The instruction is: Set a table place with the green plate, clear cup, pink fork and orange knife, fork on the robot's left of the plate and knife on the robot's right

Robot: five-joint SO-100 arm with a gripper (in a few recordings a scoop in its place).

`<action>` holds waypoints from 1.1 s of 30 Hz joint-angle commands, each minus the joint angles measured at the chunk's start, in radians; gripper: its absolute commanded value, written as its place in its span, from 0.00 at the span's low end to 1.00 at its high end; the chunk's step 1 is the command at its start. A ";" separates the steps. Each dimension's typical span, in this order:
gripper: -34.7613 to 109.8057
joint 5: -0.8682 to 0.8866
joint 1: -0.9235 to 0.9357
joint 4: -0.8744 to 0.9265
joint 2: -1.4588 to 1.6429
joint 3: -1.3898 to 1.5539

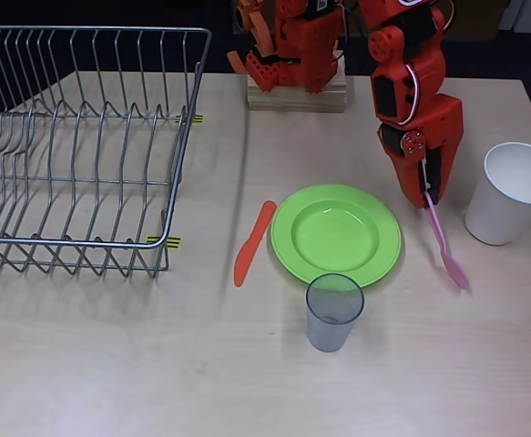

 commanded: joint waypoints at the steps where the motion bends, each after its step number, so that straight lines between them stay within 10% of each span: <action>1: 0.24 0.029 -0.029 -0.123 0.015 0.089; 33: 0.40 0.275 -0.003 -0.376 -0.089 0.164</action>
